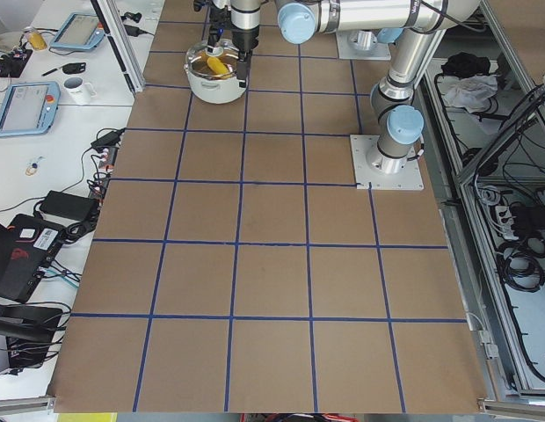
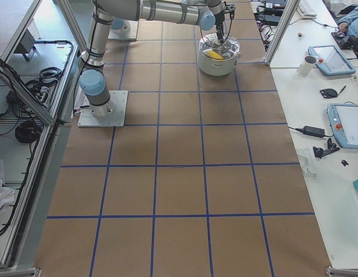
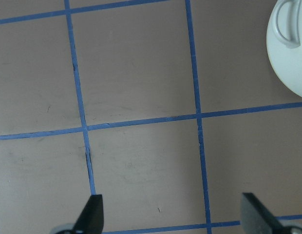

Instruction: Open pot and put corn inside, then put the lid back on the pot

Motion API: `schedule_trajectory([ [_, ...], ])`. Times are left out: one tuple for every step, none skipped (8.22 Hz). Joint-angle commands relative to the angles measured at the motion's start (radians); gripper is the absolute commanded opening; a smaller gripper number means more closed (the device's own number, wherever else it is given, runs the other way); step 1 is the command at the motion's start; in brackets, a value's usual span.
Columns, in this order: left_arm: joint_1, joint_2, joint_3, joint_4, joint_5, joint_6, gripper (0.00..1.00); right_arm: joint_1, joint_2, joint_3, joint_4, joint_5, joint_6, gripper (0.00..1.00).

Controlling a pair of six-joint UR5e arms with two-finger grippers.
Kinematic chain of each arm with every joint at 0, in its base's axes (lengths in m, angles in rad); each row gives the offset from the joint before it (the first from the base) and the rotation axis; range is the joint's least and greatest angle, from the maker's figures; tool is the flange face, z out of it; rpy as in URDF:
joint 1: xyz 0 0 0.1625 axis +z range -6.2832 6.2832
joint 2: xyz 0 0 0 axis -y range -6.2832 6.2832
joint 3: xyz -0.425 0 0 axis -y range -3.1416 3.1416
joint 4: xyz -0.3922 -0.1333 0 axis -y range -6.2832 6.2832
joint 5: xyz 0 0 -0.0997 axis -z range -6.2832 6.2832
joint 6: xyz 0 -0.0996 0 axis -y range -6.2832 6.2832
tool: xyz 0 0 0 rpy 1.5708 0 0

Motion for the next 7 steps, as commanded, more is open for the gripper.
schedule_trajectory([
  [0.000, -0.005, -0.002, 0.000, 0.001, 0.000, 1.00, 0.000, 0.003, 0.004, -0.003, 0.000, 0.001, 0.27],
  [0.000, -0.009, -0.002, 0.000, 0.004, 0.000, 1.00, 0.000, 0.003, 0.006, -0.005, 0.000, 0.001, 0.27],
  [0.000, -0.009, -0.004, 0.002, 0.001, 0.000, 1.00, 0.000, 0.003, 0.006, -0.006, 0.000, 0.000, 0.27],
  [0.000, -0.008, -0.005, 0.002, 0.006, 0.000, 1.00, 0.000, 0.005, 0.006, -0.006, 0.000, -0.002, 0.27],
  [0.003, -0.003, -0.005, 0.000, 0.009, 0.000, 1.00, 0.000, 0.003, 0.006, -0.006, 0.000, -0.005, 0.27],
  [0.003, -0.003, -0.005, -0.001, 0.009, 0.000, 1.00, 0.000, 0.006, 0.006, -0.017, 0.000, -0.003, 0.27],
  [0.003, -0.003, -0.007, -0.003, 0.009, 0.000, 1.00, 0.000, 0.005, 0.007, -0.017, 0.002, -0.003, 0.27],
])
